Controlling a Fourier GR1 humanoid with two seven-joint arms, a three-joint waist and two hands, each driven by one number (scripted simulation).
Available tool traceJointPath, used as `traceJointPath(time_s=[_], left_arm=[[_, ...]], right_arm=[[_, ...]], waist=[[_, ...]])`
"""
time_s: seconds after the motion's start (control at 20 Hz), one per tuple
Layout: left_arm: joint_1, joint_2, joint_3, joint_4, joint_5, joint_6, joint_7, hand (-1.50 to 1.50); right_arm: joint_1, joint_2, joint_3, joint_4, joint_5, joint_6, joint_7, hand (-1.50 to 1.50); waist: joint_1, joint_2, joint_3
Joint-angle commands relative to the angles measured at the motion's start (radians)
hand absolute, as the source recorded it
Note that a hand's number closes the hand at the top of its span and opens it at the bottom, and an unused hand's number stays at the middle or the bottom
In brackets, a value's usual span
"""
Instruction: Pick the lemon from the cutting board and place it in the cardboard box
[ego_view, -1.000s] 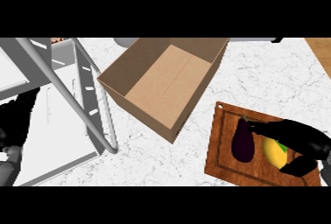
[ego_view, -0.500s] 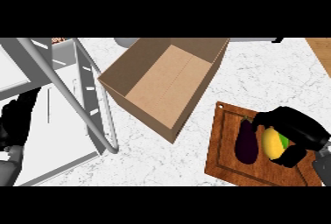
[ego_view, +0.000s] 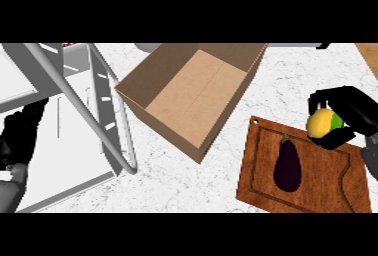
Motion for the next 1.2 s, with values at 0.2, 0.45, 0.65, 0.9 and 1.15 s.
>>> traceJointPath(time_s=[0.2, 0.45, 0.65, 0.9, 1.15], left_arm=[[0.078, 0.008, -0.002, 0.077, -0.051, 0.013, -0.034, 0.00], [0.071, 0.013, 0.009, 0.083, -0.030, -0.010, -0.027, 0.00], [0.074, 0.020, 0.015, 0.083, -0.037, -0.006, -0.031, 0.00], [0.055, -0.006, -0.006, 0.109, -0.056, 0.003, -0.051, 0.00], [0.037, -0.006, -0.005, 0.094, -0.063, 0.007, -0.026, 0.00]], right_arm=[[-0.154, 0.023, -0.116, -0.024, -0.046, -0.078, 0.010, 1.50], [-0.216, 0.047, -0.119, -0.079, -0.105, -0.032, -0.053, 1.50], [-0.269, 0.130, -0.083, -0.101, -0.144, 0.051, 0.012, 1.50], [-0.411, 0.244, -0.080, -0.049, -0.174, 0.087, 0.144, 1.50], [-0.558, 0.362, -0.093, -0.001, -0.206, 0.113, 0.315, 1.50]], waist=[[-0.007, 0.008, -0.029], [-0.012, 0.006, -0.029], [-0.010, 0.005, -0.030], [0.001, 0.011, -0.030], [0.003, 0.011, -0.030]])
